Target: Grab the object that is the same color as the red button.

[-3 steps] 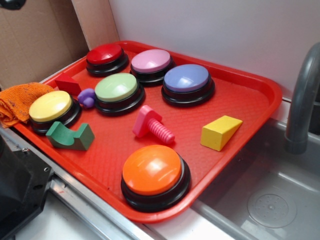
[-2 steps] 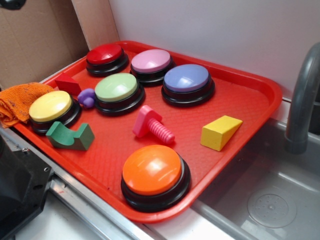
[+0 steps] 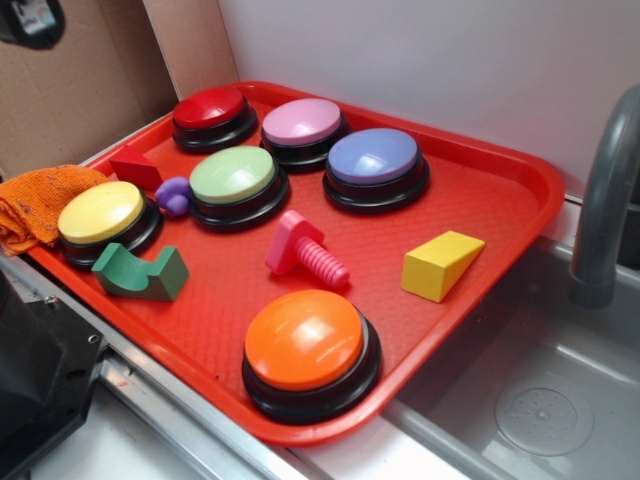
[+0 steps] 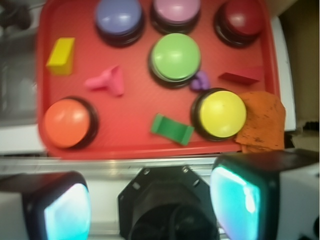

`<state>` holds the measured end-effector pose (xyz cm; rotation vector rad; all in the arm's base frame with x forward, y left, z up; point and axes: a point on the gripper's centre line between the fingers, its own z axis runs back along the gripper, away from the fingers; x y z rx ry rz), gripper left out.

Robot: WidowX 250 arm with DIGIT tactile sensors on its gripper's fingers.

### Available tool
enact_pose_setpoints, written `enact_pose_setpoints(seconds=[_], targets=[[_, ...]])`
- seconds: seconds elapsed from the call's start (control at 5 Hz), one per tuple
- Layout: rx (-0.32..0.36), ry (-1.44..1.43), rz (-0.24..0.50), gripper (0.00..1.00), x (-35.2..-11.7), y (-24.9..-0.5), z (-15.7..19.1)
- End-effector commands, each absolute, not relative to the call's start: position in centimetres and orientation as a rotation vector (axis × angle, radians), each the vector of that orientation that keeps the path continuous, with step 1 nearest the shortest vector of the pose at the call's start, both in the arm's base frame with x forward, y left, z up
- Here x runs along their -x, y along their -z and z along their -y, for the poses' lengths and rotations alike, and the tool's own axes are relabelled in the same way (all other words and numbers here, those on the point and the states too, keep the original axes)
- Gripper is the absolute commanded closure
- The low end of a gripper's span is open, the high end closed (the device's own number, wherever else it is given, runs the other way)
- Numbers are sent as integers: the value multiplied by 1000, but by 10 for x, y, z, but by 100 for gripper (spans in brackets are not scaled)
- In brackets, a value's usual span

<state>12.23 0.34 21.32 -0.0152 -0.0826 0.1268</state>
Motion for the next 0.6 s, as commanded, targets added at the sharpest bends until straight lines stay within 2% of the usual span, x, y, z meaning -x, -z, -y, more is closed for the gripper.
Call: enact_pose_setpoints(seconds=[0.0, 0.2, 0.4], targets=[[-76, -422, 134, 0, -134, -176, -64], [-49, -494, 200, 0, -144, -151, -93], [-103, -594, 210, 0, -155, -126, -116]])
